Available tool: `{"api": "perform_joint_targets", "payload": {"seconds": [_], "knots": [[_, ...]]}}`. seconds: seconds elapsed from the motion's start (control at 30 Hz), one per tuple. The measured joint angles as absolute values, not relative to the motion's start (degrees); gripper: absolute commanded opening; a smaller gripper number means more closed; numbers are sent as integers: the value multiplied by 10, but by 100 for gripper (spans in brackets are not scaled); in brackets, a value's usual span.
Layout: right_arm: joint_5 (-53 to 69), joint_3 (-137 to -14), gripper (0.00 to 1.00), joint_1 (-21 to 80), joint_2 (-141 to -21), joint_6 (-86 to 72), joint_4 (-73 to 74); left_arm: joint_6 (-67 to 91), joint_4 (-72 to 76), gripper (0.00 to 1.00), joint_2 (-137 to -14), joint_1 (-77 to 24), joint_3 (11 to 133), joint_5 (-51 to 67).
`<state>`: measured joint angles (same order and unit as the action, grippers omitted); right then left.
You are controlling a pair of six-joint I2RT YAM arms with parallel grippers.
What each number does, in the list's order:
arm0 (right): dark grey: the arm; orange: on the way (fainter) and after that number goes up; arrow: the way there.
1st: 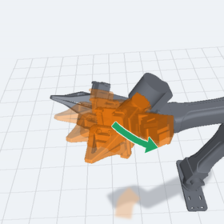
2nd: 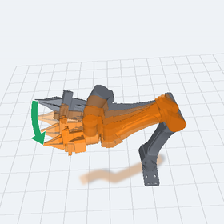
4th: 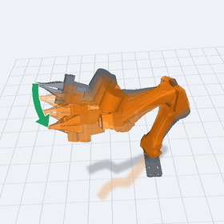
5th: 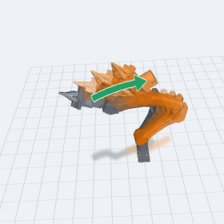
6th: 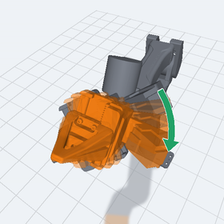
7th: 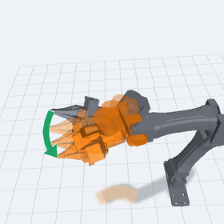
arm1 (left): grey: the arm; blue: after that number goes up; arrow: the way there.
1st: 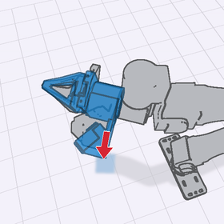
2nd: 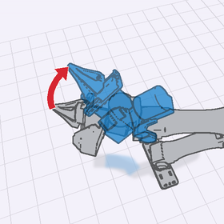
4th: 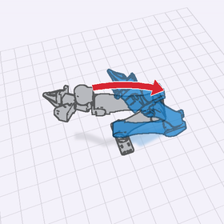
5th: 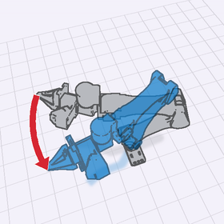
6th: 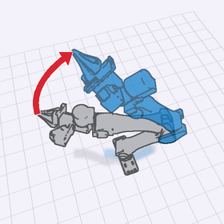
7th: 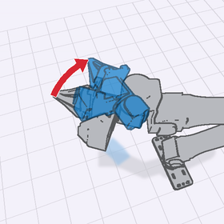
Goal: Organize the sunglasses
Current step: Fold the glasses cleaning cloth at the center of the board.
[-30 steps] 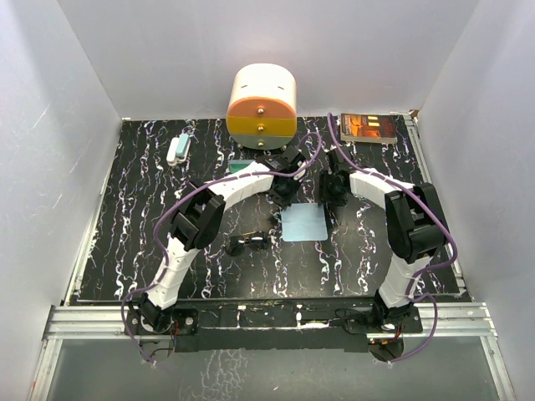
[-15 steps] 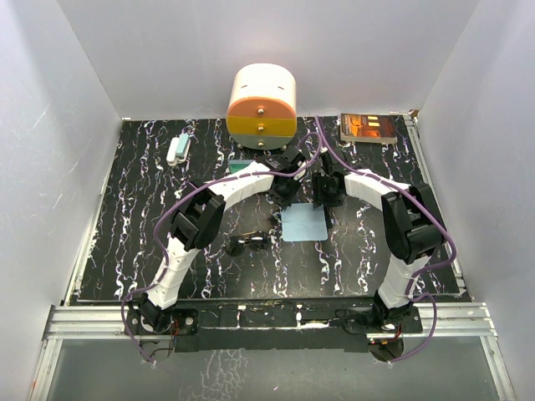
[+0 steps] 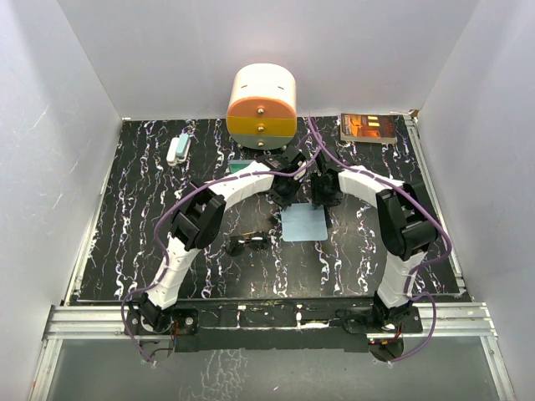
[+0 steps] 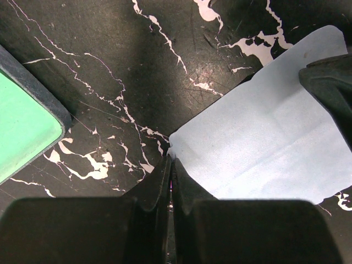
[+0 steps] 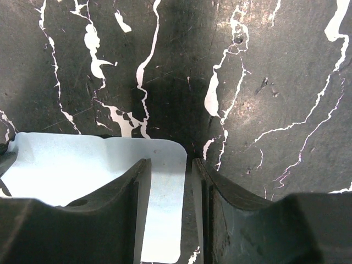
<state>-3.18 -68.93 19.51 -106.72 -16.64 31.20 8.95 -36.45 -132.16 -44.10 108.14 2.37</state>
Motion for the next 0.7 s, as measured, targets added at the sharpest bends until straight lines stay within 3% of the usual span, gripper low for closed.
{"api": "perform_joint_targets", "payload": {"seconds": [0.23,0.43,0.7], "knots": [[-43,-701,31,200,-1079,-167,323,90,-365,0,-1322,-441,1082,24],[-55,-715,9,205,-1098,-168,314,90,-367,0,-1323,-441,1084,24],[-59,-715,8,208,-1101,-180,295,90,-368,0,-1324,-440,1086,28]]}}
